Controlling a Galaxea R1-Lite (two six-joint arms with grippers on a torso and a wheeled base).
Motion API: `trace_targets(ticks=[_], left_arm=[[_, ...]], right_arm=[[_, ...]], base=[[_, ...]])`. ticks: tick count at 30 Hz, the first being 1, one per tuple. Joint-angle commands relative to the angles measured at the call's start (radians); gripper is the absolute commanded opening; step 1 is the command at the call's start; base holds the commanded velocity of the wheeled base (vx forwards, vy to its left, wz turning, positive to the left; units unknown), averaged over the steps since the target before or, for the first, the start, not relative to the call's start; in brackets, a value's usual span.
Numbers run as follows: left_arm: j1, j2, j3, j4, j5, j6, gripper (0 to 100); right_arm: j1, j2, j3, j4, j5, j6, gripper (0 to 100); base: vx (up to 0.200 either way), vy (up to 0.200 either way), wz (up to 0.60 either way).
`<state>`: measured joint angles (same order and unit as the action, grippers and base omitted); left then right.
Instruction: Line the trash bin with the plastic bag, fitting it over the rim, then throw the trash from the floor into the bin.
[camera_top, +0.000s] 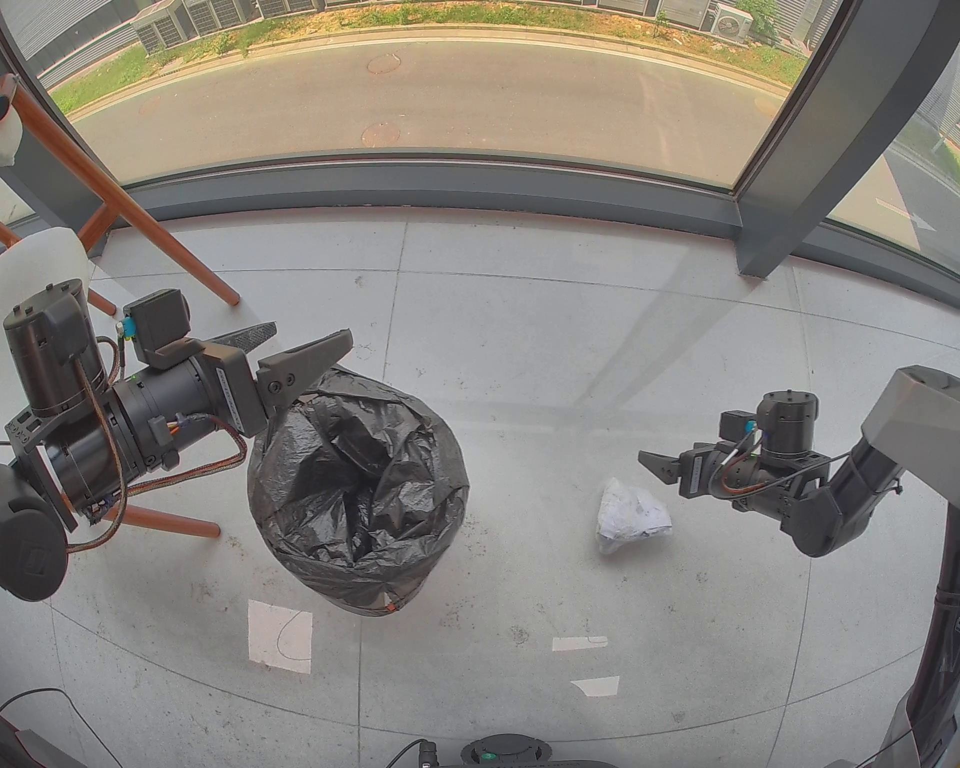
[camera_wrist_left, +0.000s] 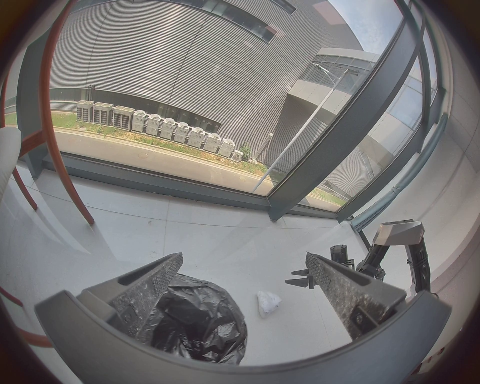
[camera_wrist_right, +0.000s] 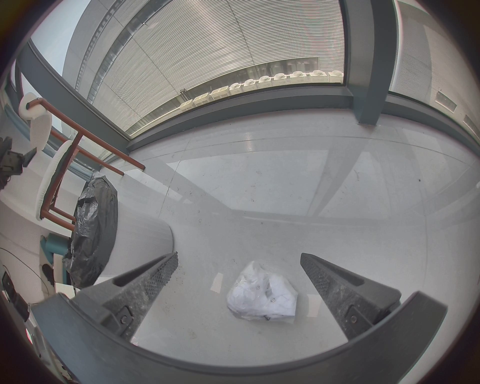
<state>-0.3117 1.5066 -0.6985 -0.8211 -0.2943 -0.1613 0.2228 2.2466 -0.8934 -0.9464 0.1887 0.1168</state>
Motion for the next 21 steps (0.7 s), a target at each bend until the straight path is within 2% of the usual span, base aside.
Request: trace_targets(ticks=[1, 4, 10, 13, 16, 21], left_arm=[[0.000, -0.002, -0.007, -0.004, 0.024, -0.001, 100], [-0.001, -0.020, -0.009, 0.000, 0.017, -0.012, 100], [-0.003, -0.046, 0.008, 0.008, 0.017, -0.069, 100], [-0.001, -0.051, 0.017, 0.008, 0.018, -0.069, 100], [-0.001, -0.049, 0.017, 0.007, 0.023, -0.069, 100], [0.002, -0.043, 0.005, 0.002, 0.084, -0.066, 100]], right_arm=[[0.021, 0.119, -0.099, 0.009, -0.015, -0.002, 100], [0.020, 0.166, -0.180, 0.054, -0.025, 0.000, 100], [0.023, 0.209, -0.225, 0.067, -0.037, 0.003, 100], [0.044, 0.225, -0.231, 0.067, -0.037, 0.001, 100], [0.058, 0.243, -0.239, 0.067, -0.037, 0.000, 100], [0.072, 0.309, -0.340, 0.086, -0.045, -0.002, 100]], base=[[0.000, 0.000, 0.00], [0.000, 0.000, 0.00], [-0.200, -0.200, 0.00], [-0.200, 0.000, 0.00], [-0.200, -0.200, 0.00], [0.000, 0.000, 0.00]])
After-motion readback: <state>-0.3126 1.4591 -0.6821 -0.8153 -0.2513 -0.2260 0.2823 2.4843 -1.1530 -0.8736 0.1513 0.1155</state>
